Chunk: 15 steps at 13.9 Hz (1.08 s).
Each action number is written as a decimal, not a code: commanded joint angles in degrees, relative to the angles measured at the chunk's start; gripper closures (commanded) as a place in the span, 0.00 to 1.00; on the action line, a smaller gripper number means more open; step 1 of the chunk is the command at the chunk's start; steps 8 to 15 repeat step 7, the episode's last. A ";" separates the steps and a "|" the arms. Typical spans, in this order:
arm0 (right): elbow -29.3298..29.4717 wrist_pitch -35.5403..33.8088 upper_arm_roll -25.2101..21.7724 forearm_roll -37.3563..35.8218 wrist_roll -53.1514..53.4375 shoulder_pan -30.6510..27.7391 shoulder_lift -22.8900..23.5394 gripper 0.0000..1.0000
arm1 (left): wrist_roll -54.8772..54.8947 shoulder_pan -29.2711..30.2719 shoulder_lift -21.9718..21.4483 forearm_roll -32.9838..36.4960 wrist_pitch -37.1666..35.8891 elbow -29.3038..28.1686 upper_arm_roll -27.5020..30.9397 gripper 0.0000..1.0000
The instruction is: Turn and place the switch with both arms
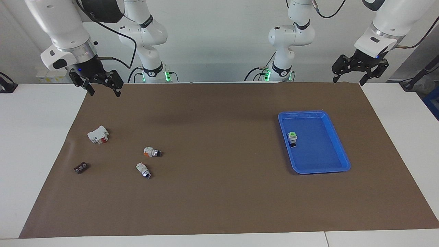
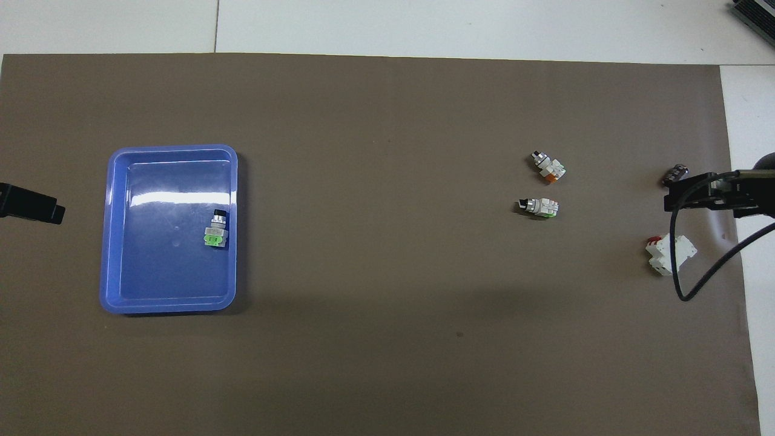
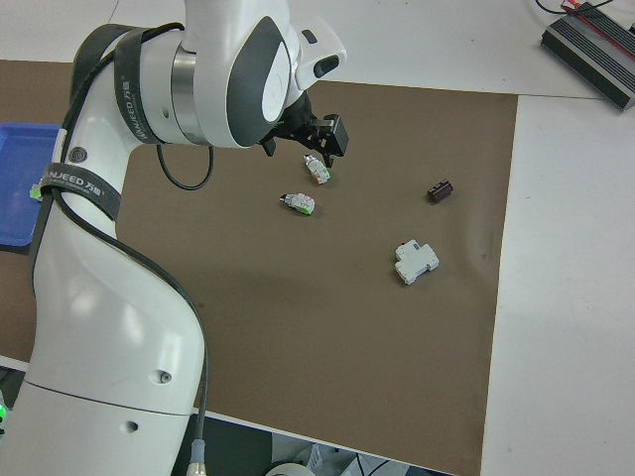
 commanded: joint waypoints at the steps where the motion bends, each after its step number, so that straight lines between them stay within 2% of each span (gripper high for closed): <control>1: 0.65 -1.21 -0.11 1.10 1.15 0.41 0.22 0.00 | -4.45 0.72 -1.66 0.45 1.42 -2.11 -0.71 0.00; 15: 0.56 -1.12 -1.08 0.74 1.15 1.39 0.22 0.00 | -4.82 0.80 -1.84 -0.51 1.50 -2.28 -0.18 0.00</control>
